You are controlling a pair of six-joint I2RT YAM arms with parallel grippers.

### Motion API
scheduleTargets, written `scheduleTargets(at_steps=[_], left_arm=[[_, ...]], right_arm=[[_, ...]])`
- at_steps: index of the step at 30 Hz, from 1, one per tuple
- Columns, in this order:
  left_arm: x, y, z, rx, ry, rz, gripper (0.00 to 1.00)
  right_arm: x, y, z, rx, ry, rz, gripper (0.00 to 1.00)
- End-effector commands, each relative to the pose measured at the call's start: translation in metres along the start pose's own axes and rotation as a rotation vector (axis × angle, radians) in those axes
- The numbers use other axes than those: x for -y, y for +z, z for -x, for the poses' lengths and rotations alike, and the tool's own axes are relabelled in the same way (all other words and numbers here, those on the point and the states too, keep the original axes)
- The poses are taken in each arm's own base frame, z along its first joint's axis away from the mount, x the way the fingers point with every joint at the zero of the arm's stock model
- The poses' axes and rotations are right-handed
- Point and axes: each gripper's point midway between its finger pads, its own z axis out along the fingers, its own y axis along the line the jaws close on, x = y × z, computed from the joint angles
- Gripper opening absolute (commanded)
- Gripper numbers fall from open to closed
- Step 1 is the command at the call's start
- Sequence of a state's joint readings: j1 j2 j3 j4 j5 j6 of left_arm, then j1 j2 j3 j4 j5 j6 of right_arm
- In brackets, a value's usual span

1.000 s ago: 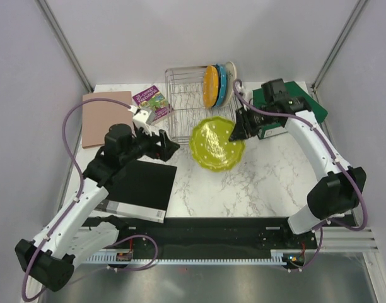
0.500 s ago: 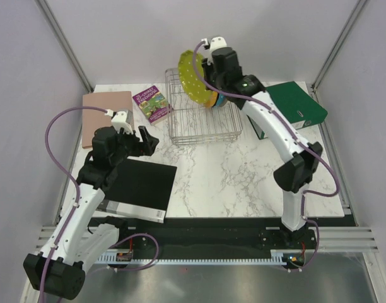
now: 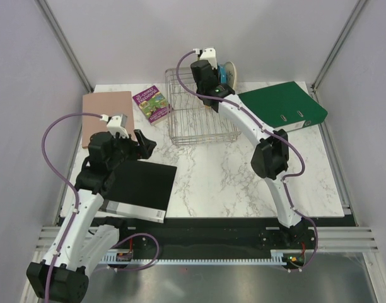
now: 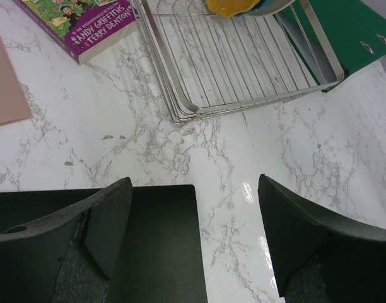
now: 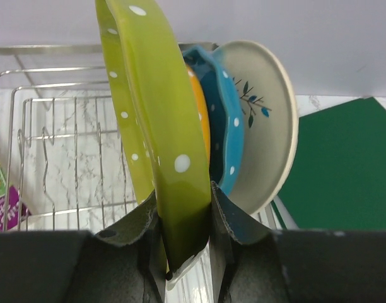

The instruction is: Load the plates into the dish rack

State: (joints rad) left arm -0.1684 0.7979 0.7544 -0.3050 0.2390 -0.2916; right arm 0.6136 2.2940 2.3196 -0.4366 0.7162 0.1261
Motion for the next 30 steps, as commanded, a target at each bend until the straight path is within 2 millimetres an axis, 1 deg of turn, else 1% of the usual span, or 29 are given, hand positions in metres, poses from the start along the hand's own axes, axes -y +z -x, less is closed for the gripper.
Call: scheduleTargets(at_steps=[1,3,4,7,8,9,11,12,13,15,19,22,24,26,27,30], left_arm=[[0.005,0.001,0.004,0.02,-0.024,-0.027,0.87],[0.006,0.001,0.004,0.016,-0.028,-0.032,0.87],[0.005,0.002,0.004,0.014,-0.03,-0.031,0.87],[0.006,0.004,0.003,0.004,-0.032,-0.035,0.87],[0.006,0.005,0.001,-0.001,-0.033,-0.035,0.87],[0.005,0.005,0.002,-0.002,-0.034,-0.033,0.87],[0.005,0.007,0.001,-0.007,-0.036,-0.033,0.87],[0.005,0.007,0.001,-0.01,-0.037,-0.033,0.87],[0.006,0.006,0.003,-0.006,-0.035,-0.035,0.87],[0.006,0.008,0.001,-0.014,-0.033,-0.037,0.87],[0.003,0.011,-0.003,-0.028,-0.043,-0.028,0.87],[0.005,0.013,-0.005,-0.037,-0.056,-0.041,0.87],[0.006,0.014,-0.004,-0.033,-0.057,-0.043,0.87],[0.005,0.015,-0.003,-0.03,-0.054,-0.043,0.87],[0.005,0.015,-0.003,-0.032,-0.055,-0.042,0.87],[0.005,0.016,-0.004,-0.033,-0.055,-0.042,0.87]], right_arm=[[0.014,-0.016,0.099,0.273,0.219,-0.057,0.0],[0.011,-0.011,0.095,0.273,0.215,-0.064,0.0],[0.007,-0.004,0.086,0.264,0.204,-0.065,0.0],[-0.004,0.01,0.069,0.246,0.191,-0.061,0.0],[-0.005,0.014,0.066,0.246,0.193,-0.068,0.0],[-0.007,0.02,0.057,0.238,0.187,-0.081,0.0],[-0.007,0.026,0.051,0.239,0.193,-0.107,0.0],[-0.008,0.032,0.044,0.235,0.187,-0.117,0.0],[-0.008,0.034,0.043,0.237,0.189,-0.118,0.0],[-0.006,0.038,0.045,0.252,0.202,-0.126,0.0],[-0.001,0.039,0.052,0.278,0.202,-0.141,0.0],[0.002,0.035,0.057,0.288,0.221,-0.154,0.0],[0.005,0.03,0.067,0.309,0.239,-0.157,0.0],[0.009,0.028,0.073,0.324,0.24,-0.167,0.0],[0.013,0.028,0.076,0.339,0.245,-0.183,0.0],[0.018,0.026,0.082,0.356,0.256,-0.197,0.0]])
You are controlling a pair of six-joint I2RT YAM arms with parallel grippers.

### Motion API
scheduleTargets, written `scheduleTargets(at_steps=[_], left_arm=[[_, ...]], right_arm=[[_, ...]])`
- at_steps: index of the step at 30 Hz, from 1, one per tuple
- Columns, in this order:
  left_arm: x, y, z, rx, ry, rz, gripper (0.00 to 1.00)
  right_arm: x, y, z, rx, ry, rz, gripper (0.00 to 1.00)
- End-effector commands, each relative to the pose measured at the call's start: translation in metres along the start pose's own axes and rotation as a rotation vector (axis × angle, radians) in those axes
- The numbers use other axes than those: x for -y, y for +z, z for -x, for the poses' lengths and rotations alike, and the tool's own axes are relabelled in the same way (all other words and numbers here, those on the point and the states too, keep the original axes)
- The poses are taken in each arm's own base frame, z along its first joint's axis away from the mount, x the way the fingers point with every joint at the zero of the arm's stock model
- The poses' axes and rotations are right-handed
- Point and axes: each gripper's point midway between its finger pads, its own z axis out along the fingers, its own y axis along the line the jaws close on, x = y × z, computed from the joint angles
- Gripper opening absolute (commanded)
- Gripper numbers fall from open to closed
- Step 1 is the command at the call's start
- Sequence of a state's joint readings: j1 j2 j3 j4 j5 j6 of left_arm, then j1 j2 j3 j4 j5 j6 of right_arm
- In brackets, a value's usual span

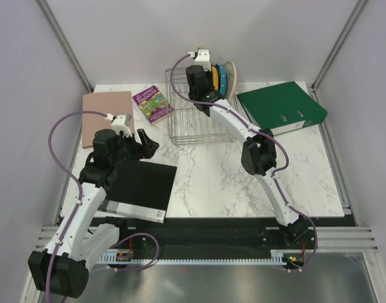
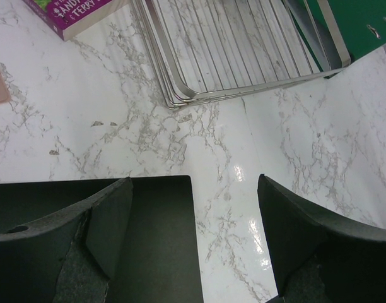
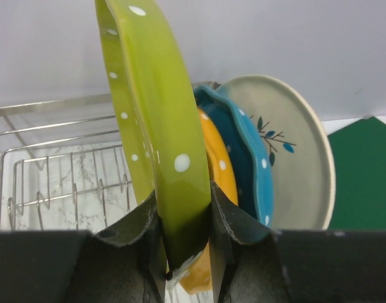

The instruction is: Load the plates into the dish rack

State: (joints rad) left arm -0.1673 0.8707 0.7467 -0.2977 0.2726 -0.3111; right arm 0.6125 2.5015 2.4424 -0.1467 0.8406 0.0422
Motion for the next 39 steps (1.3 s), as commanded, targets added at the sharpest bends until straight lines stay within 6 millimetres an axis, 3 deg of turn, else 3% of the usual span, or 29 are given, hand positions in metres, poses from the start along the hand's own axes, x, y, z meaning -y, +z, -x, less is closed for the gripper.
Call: scheduleTargets(at_steps=[1,4,21,23,25,28,29,31,33,34,39], left_arm=[[0.007,0.0,0.013,0.042,-0.016,-0.033,0.87],[0.008,0.0,0.013,0.041,-0.017,-0.037,0.86],[0.003,-0.001,0.004,0.028,-0.039,-0.028,0.87],[0.002,-0.002,0.004,0.028,-0.041,-0.027,0.87],[0.003,-0.002,0.003,0.027,-0.041,-0.03,0.88],[0.003,-0.002,0.003,0.028,-0.042,-0.032,0.91],[0.003,-0.002,0.002,0.026,-0.043,-0.033,0.94],[0.003,-0.001,0.005,0.03,-0.038,-0.034,1.0],[0.004,0.0,0.01,0.041,-0.032,-0.034,1.0],[0.004,0.001,0.011,0.041,-0.023,-0.034,1.0],[0.006,0.006,0.03,0.083,0.004,-0.041,1.0]], right_arm=[[0.033,-0.006,0.09,0.196,0.202,-0.093,0.0],[0.031,-0.006,0.084,0.183,0.185,-0.081,0.0],[-0.007,-0.005,-0.014,-0.012,-0.013,0.005,0.0],[-0.007,-0.005,-0.018,-0.021,-0.026,0.003,0.12],[-0.005,-0.007,-0.011,-0.015,-0.021,0.006,0.23],[-0.001,-0.012,0.007,0.005,-0.004,0.016,0.32],[-0.001,-0.015,0.012,0.008,-0.005,0.026,0.44],[0.004,-0.023,0.028,0.023,-0.008,0.04,0.6],[0.004,-0.031,0.039,0.034,-0.033,0.076,0.69],[0.008,-0.041,0.05,0.046,-0.047,0.088,0.79],[0.01,-0.082,0.084,0.084,-0.089,0.17,0.95]])
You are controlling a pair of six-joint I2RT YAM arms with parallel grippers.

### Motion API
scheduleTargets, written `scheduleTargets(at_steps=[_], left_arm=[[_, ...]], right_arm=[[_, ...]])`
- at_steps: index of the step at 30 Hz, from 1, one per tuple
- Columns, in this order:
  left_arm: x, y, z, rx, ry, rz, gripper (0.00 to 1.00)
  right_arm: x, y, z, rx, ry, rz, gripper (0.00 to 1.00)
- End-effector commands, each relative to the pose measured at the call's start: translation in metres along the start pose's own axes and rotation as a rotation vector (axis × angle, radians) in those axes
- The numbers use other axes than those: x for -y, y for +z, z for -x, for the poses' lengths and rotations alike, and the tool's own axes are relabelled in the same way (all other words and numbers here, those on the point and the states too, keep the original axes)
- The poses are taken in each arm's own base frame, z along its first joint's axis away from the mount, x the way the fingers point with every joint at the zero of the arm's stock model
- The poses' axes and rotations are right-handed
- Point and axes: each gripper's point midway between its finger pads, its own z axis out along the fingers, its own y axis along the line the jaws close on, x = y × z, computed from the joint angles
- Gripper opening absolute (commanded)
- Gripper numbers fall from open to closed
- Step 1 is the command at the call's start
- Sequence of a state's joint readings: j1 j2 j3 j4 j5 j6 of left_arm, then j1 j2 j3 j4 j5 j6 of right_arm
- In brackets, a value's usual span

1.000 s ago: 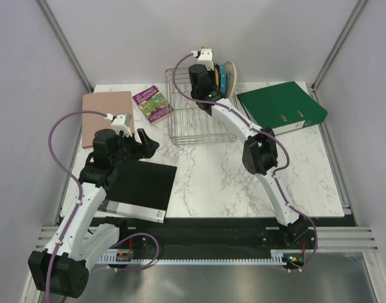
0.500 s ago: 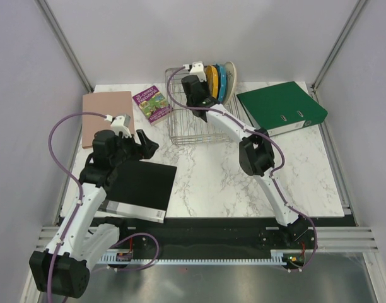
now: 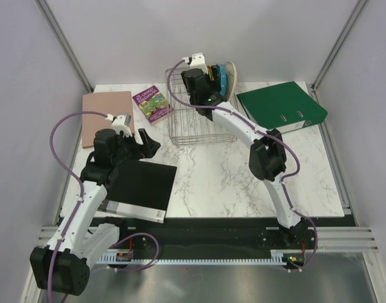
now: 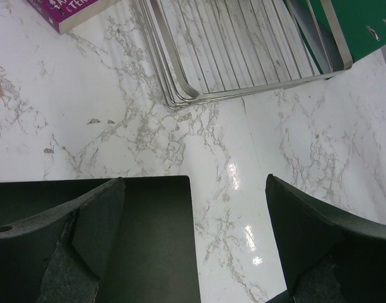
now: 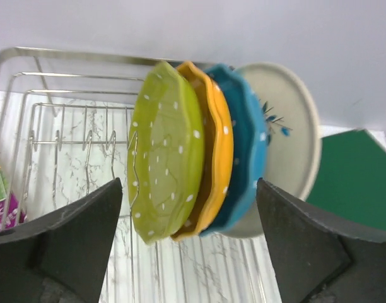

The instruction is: Load the plates into the dish rack

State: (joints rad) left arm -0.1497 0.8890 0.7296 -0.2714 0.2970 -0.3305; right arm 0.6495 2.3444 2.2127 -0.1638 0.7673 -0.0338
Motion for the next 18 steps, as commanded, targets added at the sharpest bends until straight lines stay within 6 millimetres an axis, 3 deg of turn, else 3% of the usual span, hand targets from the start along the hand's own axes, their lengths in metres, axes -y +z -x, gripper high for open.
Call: scheduleTargets(at_steps=[1,4,6,7,15,18], left_arm=[[0.011,0.001,0.038,0.104,0.044,-0.037,1.0],[0.013,0.001,0.056,0.16,0.095,-0.035,1.0],[0.014,0.0,0.071,0.197,0.132,-0.027,1.0],[0.014,0.0,0.077,0.211,0.171,-0.026,1.0],[0.023,-0.014,0.121,0.3,0.373,-0.006,1.0],[0.026,-0.017,0.132,0.313,0.408,-0.003,1.0]], right_arm=[[0.021,-0.074,0.095,0.159,0.036,0.081,0.98],[0.029,-0.111,0.099,0.166,-0.022,0.113,0.98],[0.041,-0.123,0.094,0.149,-0.037,0.098,0.98],[0.057,-0.133,0.092,0.141,-0.038,0.066,0.98],[0.133,-0.178,0.065,0.105,-0.168,-0.026,0.98],[0.161,-0.193,0.047,0.078,-0.218,-0.081,0.98]])
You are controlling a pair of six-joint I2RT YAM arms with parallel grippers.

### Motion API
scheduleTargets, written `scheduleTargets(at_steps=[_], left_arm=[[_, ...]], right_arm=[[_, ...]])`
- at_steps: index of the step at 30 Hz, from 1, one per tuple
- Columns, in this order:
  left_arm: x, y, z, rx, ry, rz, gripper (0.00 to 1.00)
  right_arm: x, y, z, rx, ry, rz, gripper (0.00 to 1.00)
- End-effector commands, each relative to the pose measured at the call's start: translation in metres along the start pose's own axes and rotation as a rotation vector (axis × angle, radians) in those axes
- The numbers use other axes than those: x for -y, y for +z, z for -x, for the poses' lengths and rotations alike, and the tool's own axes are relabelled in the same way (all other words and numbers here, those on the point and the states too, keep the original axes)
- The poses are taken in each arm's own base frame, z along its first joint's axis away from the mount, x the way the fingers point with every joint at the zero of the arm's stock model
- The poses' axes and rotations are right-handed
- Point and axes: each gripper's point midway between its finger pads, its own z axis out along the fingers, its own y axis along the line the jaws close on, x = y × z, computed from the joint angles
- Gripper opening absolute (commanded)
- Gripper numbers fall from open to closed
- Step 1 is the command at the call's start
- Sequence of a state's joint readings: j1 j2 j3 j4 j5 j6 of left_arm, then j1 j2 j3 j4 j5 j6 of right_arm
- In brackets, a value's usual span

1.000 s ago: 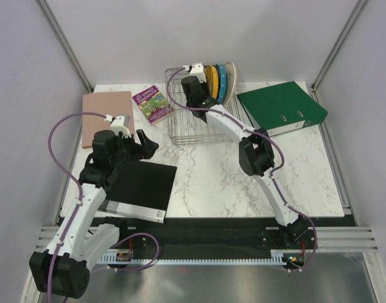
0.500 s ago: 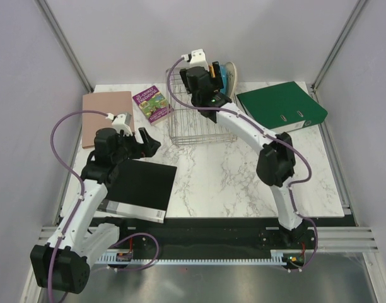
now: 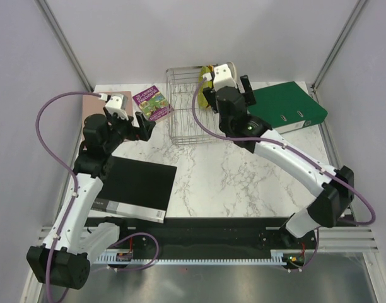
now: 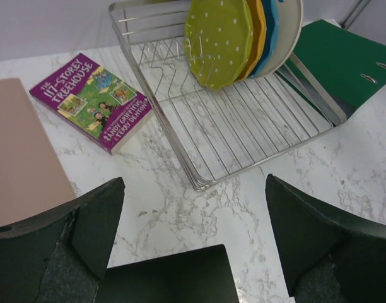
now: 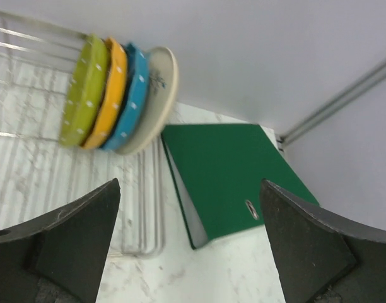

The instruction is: Load the plates into the dish rack

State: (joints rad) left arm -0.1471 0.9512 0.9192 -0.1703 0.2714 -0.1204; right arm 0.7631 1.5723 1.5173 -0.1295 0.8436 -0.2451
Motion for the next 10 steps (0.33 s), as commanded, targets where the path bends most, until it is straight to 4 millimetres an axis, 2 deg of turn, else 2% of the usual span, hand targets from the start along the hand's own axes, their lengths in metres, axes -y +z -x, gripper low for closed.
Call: scheduleTargets(at_steps=[1,6,10], left_arm=[[-0.004,-0.002,0.042,0.09,0.142,0.016,1.0],[-0.004,-0.005,0.048,0.082,0.195,0.017,1.0],[-0.003,-0.011,0.051,0.078,0.209,0.016,1.0]], right_arm=[[0.049,-0.03,-0.024,-0.04,-0.083,-0.109,0.98],[0.073,-0.053,-0.061,-0.075,-0.138,-0.129,0.98],[0.084,-0.058,-0.079,-0.11,-0.124,-0.134,0.98]])
